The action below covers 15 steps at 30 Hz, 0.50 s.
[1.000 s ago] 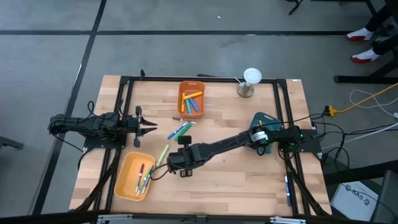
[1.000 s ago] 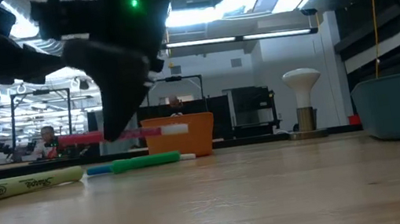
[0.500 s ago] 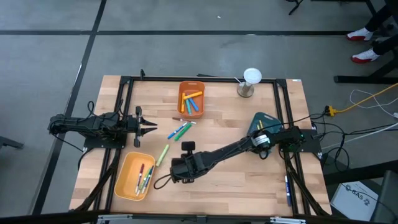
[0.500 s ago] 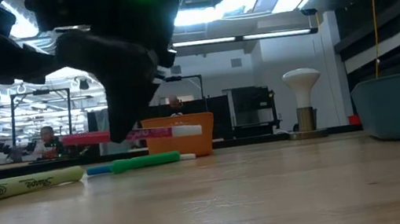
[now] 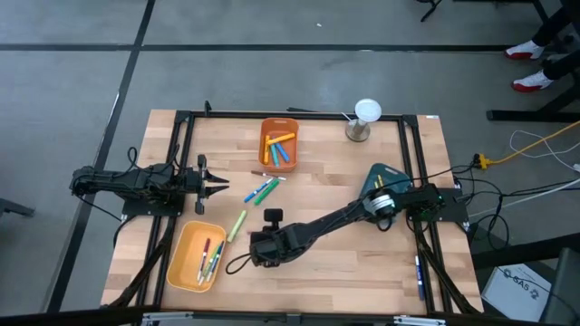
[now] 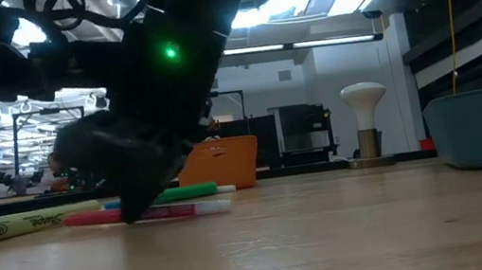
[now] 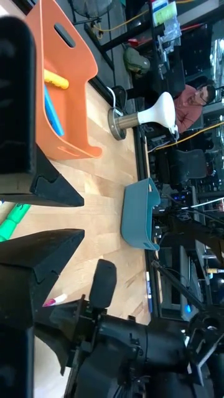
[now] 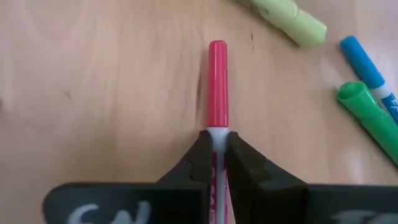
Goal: Pick & Place Markers
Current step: Put the pink marker pen into the yellow bin
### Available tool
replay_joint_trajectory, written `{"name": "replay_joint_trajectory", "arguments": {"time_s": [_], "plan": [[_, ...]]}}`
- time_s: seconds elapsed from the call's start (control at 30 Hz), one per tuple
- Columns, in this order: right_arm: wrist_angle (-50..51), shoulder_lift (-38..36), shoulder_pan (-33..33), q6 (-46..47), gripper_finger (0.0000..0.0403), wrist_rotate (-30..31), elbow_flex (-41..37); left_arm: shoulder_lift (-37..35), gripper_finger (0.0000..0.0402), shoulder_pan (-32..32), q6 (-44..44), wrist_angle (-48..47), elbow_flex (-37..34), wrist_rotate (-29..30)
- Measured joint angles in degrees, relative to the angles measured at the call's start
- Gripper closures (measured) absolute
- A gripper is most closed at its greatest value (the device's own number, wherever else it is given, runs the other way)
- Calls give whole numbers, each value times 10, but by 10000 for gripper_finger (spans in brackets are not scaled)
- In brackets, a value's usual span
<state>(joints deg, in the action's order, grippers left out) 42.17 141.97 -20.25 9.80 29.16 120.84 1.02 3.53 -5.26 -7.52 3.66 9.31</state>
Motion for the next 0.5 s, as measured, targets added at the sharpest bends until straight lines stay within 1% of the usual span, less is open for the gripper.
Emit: {"name": "replay_joint_trajectory", "arguments": {"time_s": [0.1, 0.13, 0.17, 0.27, 0.37, 0.5], "plan": [[-70, -15, 0, -15, 380, 1, -44, 0, 337, 0, 0, 0, 0, 0], [-98, -27, 1, -21, 390, 8, -66, 0, 338, 0, 0, 0, 0, 0], [-130, -41, 2, -26, 400, -1, -94, 0, 339, 0, 0, 0, 0, 0], [-226, -85, 3, -26, 401, -21, -195, 0, 340, 0, 0, 0, 0, 0], [-332, -139, 3, -25, 400, -19, -299, 0, 340, 0, 0, 0, 0, 0], [-486, -212, 4, -26, 401, -17, -414, 0, 340, 0, 0, 0, 0, 0]]}}
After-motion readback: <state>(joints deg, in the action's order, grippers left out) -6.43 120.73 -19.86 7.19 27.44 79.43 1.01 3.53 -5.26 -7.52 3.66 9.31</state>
